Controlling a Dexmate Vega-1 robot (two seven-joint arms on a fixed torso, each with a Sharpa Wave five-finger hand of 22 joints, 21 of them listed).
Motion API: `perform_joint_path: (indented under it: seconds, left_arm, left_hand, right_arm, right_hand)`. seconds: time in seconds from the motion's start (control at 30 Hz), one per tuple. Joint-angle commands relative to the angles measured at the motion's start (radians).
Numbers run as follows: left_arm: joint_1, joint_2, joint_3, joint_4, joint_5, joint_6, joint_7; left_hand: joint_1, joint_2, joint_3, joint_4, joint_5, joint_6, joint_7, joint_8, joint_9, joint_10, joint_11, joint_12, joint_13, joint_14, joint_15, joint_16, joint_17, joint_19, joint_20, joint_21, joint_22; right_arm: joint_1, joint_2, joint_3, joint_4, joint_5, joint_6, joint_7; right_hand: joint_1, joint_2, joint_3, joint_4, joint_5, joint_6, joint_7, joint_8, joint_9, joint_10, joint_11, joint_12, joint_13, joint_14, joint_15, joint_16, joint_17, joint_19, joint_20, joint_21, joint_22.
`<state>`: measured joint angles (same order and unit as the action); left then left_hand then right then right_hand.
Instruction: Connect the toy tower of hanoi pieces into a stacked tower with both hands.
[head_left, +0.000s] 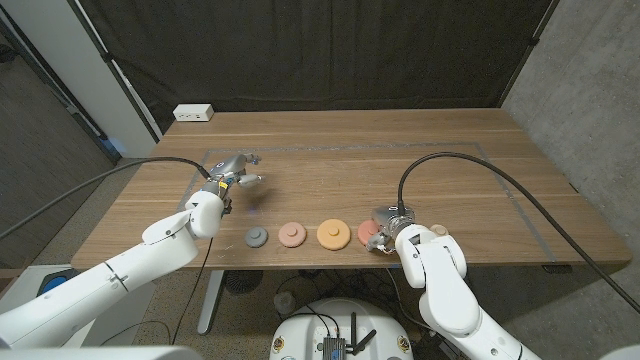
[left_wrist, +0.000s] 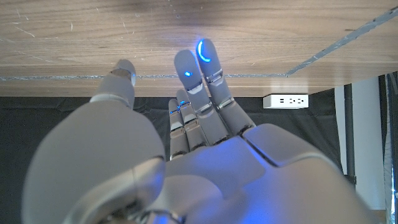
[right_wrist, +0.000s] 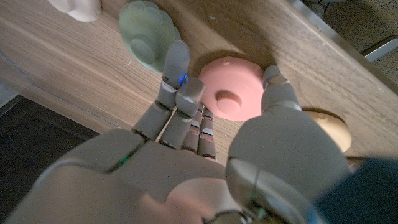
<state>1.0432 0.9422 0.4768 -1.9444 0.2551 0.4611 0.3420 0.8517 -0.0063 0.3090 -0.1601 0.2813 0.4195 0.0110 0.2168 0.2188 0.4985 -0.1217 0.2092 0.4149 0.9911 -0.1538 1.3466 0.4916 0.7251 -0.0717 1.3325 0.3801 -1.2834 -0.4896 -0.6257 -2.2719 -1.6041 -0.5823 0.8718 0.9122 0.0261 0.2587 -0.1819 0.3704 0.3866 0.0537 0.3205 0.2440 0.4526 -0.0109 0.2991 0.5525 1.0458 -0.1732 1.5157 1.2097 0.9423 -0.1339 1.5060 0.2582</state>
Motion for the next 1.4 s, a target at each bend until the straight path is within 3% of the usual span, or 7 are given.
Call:
perform_joint_path:
  seconds: [0.03, 0.7, 1.1, 1.4]
  left_arm:
    - [0.010, 0.008, -0.006, -0.004, 0.004, -0.015, 0.015]
    - [0.012, -0.025, -0.008, 0.056, 0.002, -0.155, 0.058]
    - [0.046, 0.005, -0.064, 0.079, -0.054, -0.246, 0.049]
    - [0.047, 0.004, -0.069, 0.113, -0.054, -0.299, 0.053]
  left_hand:
    - [0.006, 0.006, 0.001, -0.003, 0.007, 0.007, -0.002, -0.003, 0.003, 0.005, -0.002, 0.001, 0.004, -0.004, -0.066, 0.009, 0.002, -0.004, -0.127, 0.008, -0.003]
    - [0.012, 0.008, 0.004, -0.005, 0.009, 0.025, -0.005, 0.003, 0.003, 0.023, -0.004, 0.006, 0.004, 0.003, -0.066, 0.017, 0.001, -0.001, -0.133, 0.029, -0.010]
    - [0.014, 0.006, 0.005, -0.004, 0.010, 0.022, -0.005, 0.001, 0.003, 0.019, -0.004, 0.002, 0.005, 0.000, -0.066, 0.019, -0.001, -0.011, -0.129, 0.039, -0.013]
    - [0.008, 0.003, 0.002, -0.001, 0.009, 0.021, -0.004, 0.000, 0.002, 0.022, -0.006, 0.002, 0.006, -0.003, -0.066, 0.017, -0.005, -0.011, -0.129, 0.046, -0.023]
  right_arm:
    - [-0.007, -0.016, 0.005, -0.046, -0.001, 0.012, 0.005]
    - [-0.052, -0.034, 0.029, -0.155, -0.010, 0.093, 0.005]
    - [-0.026, -0.008, -0.003, -0.147, 0.005, 0.149, -0.011]
    - [-0.006, 0.019, -0.041, -0.128, -0.002, 0.165, -0.030]
  right_hand:
    - [0.015, 0.061, 0.054, 0.030, 0.009, 0.131, -0.112, 0.009, 0.004, 0.133, -0.119, 0.006, 0.027, 0.016, -0.045, 0.007, 0.008, 0.014, -0.084, 0.011, 0.005]
    - [0.005, 0.060, 0.069, 0.029, 0.026, 0.151, -0.112, 0.013, 0.004, 0.145, -0.123, 0.002, 0.034, 0.033, -0.044, 0.013, 0.018, 0.017, -0.084, 0.016, 0.007]
    - [0.000, 0.060, 0.076, 0.029, 0.035, 0.158, -0.116, 0.014, 0.003, 0.151, -0.129, -0.001, 0.039, 0.040, -0.044, 0.016, 0.020, 0.019, -0.084, 0.018, 0.007]
    - [-0.004, 0.058, 0.081, 0.028, 0.040, 0.159, -0.117, 0.013, 0.003, 0.153, -0.131, -0.003, 0.042, 0.044, -0.044, 0.018, 0.021, 0.020, -0.084, 0.019, 0.007]
